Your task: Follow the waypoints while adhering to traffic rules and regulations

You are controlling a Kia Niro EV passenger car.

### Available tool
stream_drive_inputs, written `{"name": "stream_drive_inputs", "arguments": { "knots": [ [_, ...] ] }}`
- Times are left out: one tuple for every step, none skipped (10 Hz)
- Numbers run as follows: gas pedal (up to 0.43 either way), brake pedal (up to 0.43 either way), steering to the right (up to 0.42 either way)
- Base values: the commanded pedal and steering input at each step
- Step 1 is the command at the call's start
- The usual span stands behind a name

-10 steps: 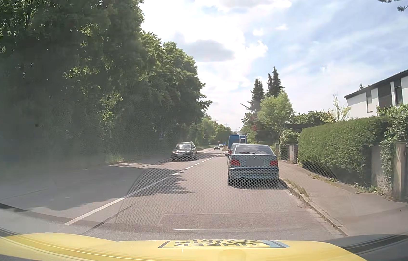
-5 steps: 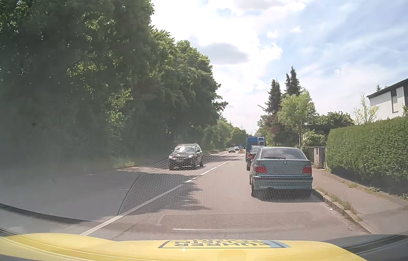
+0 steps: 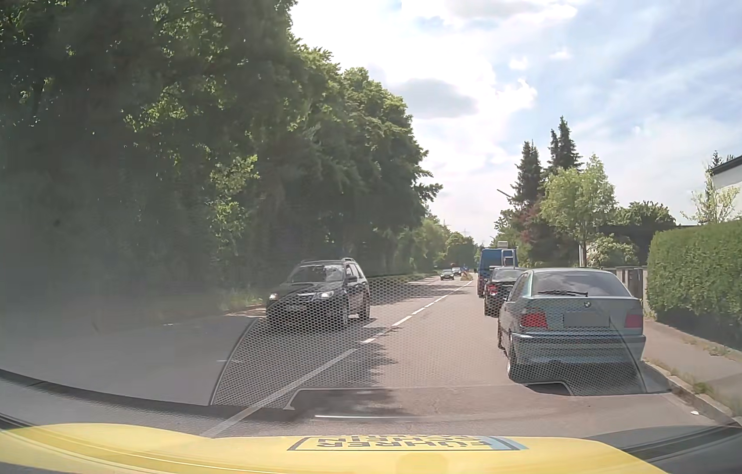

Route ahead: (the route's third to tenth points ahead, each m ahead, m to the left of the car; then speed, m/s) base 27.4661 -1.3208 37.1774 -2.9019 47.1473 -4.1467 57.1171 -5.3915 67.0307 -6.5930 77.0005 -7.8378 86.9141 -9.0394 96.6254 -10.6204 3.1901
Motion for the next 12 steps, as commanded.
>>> {"name": "stream_drive_inputs", "arguments": {
  "knots": [
    [0.028, 0.0, -0.105],
    [0.028, 0.0, -0.098],
    [0.039, 0.0, -0.088],
    [0.047, 0.0, -0.075],
    [0.067, 0.0, -0.063],
    [0.067, 0.0, -0.047],
    [0.059, 0.0, -0.031],
    [0.059, 0.0, -0.016],
    [0.047, 0.0, -0.001],
    [0.047, 0.0, 0.014],
    [0.039, 0.0, 0.028],
    [0.039, 0.0, 0.041]
  ]
}}
